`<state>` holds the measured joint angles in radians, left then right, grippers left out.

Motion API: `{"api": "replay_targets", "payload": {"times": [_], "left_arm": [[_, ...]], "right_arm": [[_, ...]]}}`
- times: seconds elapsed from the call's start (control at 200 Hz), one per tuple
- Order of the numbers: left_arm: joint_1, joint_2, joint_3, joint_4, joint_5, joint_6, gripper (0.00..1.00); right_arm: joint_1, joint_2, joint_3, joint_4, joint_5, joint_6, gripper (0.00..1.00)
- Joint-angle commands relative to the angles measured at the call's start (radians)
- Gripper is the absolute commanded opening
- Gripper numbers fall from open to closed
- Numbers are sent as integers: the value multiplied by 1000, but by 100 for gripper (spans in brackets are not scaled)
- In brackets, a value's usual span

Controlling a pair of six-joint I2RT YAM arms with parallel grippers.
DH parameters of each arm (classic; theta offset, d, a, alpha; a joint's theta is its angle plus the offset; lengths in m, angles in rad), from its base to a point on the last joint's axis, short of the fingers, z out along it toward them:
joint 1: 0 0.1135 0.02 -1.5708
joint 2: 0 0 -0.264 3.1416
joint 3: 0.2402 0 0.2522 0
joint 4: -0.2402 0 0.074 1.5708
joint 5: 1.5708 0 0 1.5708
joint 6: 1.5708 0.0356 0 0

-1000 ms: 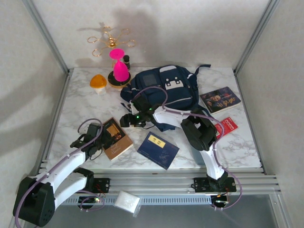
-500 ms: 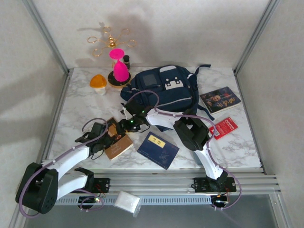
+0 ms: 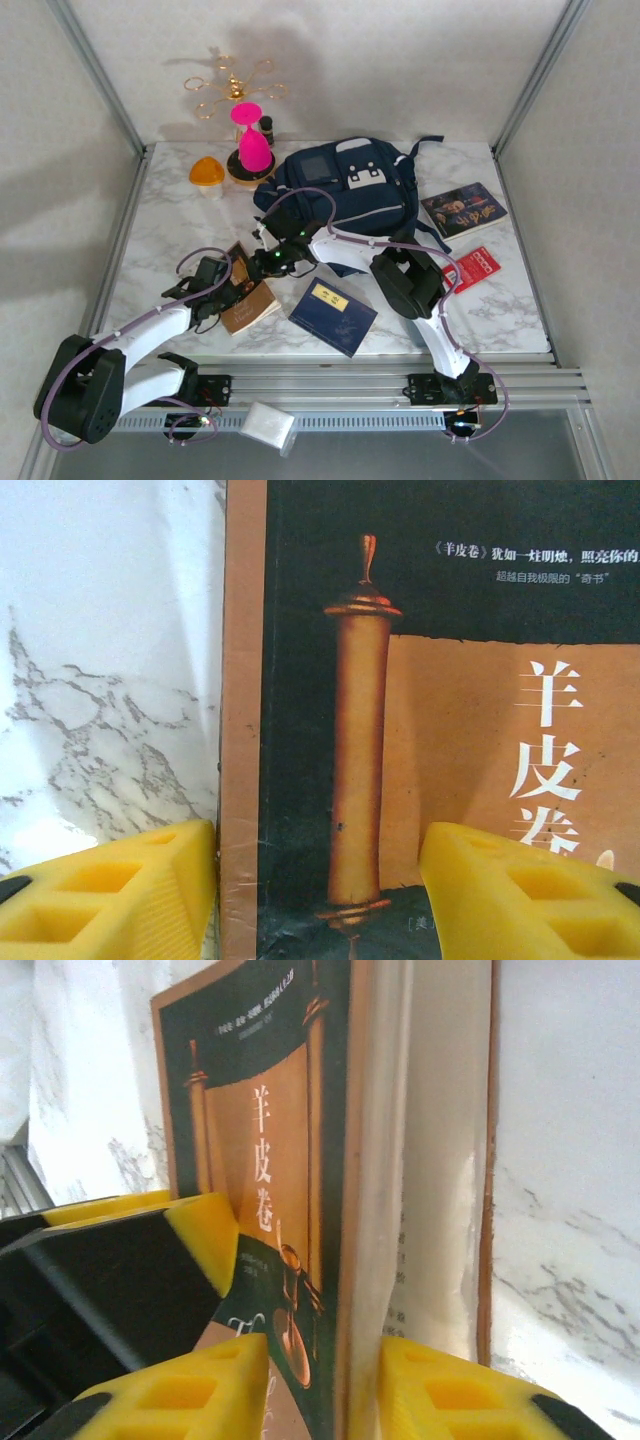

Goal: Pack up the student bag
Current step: Pick up the book from the bottom-left of the table.

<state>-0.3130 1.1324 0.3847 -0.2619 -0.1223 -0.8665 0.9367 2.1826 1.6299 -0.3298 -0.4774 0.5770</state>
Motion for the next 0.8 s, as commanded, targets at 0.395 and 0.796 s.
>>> {"api": "replay_targets", "payload": {"times": [0.395,0.796], "left_arm": [[-21,30,-16,65,102,-2,64],[16,-196,231,-175,-3,95,85]], "right_arm": [[3,-75,-31,25,-46,17,0],[-53,-241,-78,193,-122,128,0]]}}
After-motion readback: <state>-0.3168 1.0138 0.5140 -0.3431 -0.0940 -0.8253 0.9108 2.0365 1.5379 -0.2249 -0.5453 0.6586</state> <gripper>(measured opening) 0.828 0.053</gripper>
